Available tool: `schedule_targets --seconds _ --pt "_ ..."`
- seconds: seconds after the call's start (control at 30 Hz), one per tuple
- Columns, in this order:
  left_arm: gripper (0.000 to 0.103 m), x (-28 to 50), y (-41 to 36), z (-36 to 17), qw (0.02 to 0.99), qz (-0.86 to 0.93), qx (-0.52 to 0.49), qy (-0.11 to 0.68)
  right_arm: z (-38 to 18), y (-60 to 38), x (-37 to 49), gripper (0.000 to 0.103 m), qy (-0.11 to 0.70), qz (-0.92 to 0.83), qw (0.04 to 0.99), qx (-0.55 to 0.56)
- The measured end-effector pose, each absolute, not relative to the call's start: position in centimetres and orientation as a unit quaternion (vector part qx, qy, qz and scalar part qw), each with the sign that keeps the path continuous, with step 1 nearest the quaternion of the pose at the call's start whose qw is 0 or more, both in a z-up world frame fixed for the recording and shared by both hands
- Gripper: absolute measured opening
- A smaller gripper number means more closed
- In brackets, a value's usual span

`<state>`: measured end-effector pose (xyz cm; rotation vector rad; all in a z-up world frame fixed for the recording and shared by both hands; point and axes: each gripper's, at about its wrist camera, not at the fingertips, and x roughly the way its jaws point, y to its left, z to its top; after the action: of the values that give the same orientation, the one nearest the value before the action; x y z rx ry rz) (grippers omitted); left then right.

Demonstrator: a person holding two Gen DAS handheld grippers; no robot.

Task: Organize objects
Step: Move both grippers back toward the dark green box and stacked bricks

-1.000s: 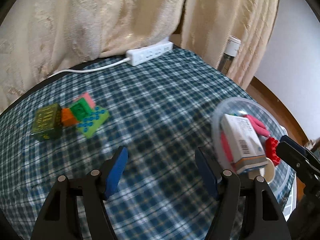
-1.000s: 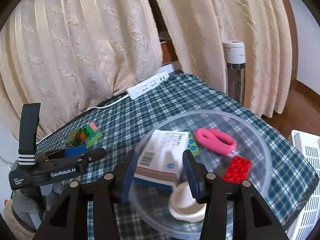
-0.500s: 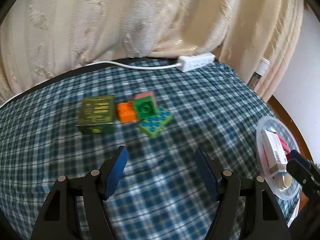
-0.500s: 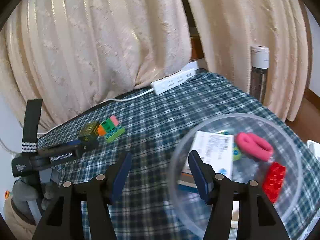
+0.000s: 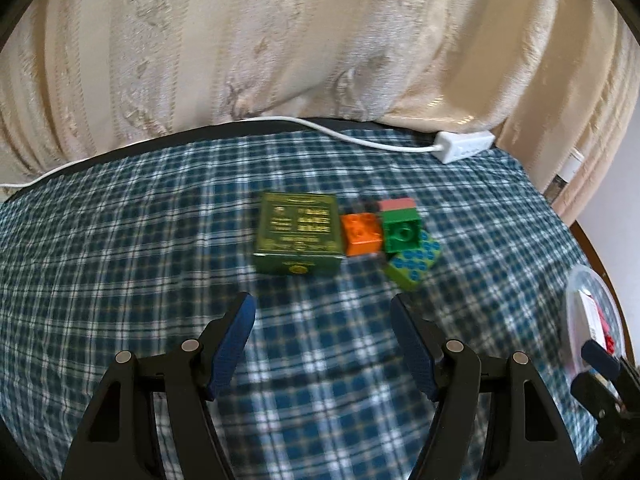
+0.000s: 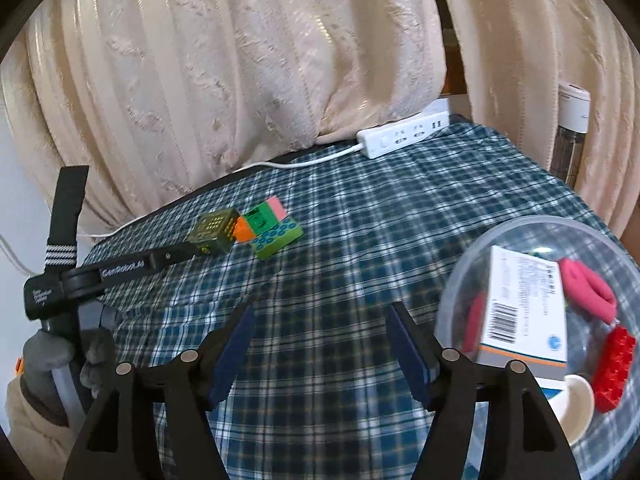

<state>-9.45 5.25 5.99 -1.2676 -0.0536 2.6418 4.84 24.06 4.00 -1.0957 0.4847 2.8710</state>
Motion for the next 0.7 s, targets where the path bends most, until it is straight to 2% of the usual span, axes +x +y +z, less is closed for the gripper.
schedule_targets --seconds 0.3,0.43,0.7 --pt "0.071 -12.0 4.7 4.6 0.090 0.893 -0.441 -0.013 3.3 23.1 3.4 0.076 0.157 0.917 0.003 -0.366" --pt "0.077 -13.1 5.1 4.3 0.090 0.894 -0.440 -0.008 2.9 22.8 2.8 0.076 0.157 0.915 -0.003 -0.372" --pt "0.077 -15.3 5.9 3.2 0.087 0.891 -0.446 0.003 2.4 22.2 1.2 0.077 0.156 0.911 -0.012 -0.381"
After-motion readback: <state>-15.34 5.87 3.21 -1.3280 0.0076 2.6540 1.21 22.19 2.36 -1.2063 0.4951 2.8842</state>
